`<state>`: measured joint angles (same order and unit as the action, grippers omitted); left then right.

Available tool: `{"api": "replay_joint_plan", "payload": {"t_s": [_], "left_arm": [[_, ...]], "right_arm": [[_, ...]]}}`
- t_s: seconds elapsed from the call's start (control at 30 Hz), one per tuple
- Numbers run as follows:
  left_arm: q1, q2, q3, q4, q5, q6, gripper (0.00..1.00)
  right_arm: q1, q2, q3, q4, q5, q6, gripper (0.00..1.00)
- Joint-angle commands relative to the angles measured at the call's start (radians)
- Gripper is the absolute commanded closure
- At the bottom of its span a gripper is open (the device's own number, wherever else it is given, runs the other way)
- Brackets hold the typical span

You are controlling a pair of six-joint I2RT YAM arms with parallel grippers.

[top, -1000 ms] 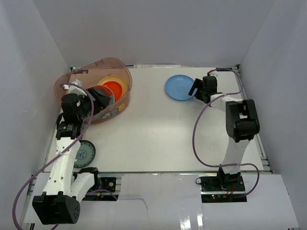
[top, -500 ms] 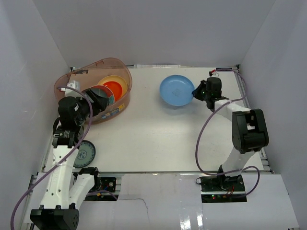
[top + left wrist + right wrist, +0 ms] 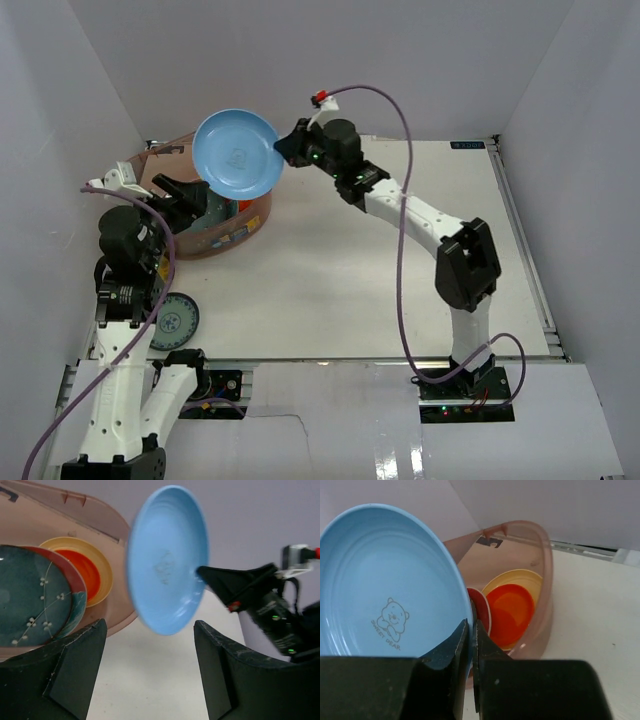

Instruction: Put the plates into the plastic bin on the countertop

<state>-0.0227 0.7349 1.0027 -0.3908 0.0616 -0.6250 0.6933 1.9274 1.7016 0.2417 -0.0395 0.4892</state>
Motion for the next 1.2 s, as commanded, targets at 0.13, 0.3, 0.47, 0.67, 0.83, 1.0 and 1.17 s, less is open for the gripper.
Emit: {"api": "replay_joint_plan", "payload": {"t_s": [0.13,0.3,0.47,0.67,0.83,1.0,1.17], "left_arm": [[-0.025,0.046,0.062,0.047,0.014,-0.001,0.18],[-0.026,0.026,0.037,0.006,-0.046,0.037,0.16],[-0.026,0.032,-0.009,0.001,-0.046,0.042,0.16],[-0.026,0.031,-0.047,-0.002,-0.046,0.048,0.16],[-0.026,0.063,-0.079,-0.006,-0.046,0.062,0.16],[-0.025,0.1,-0.084,-0.003,-0.031,0.061,0.16],[-0.026,0.109,-0.098,-0.002,-0.04,0.067,0.16]], "right_arm": [[0.138,0.405,0.638,-0.317,0.142,-0.133,0.73],[0.132,0.339,0.51,-0.291,0.208,-0.216,0.09],[0.123,0.231,0.371,-0.223,0.346,-0.346,0.02],[0.1,0.384,0.507,-0.308,0.4,-0.389,0.02],[0.077,0.495,0.589,-0.306,0.348,-0.337,0.12],[0.071,0.519,0.57,-0.221,0.3,-0.317,0.18],[0.06,0.548,0.596,-0.209,0.279,-0.299,0.56]]}}
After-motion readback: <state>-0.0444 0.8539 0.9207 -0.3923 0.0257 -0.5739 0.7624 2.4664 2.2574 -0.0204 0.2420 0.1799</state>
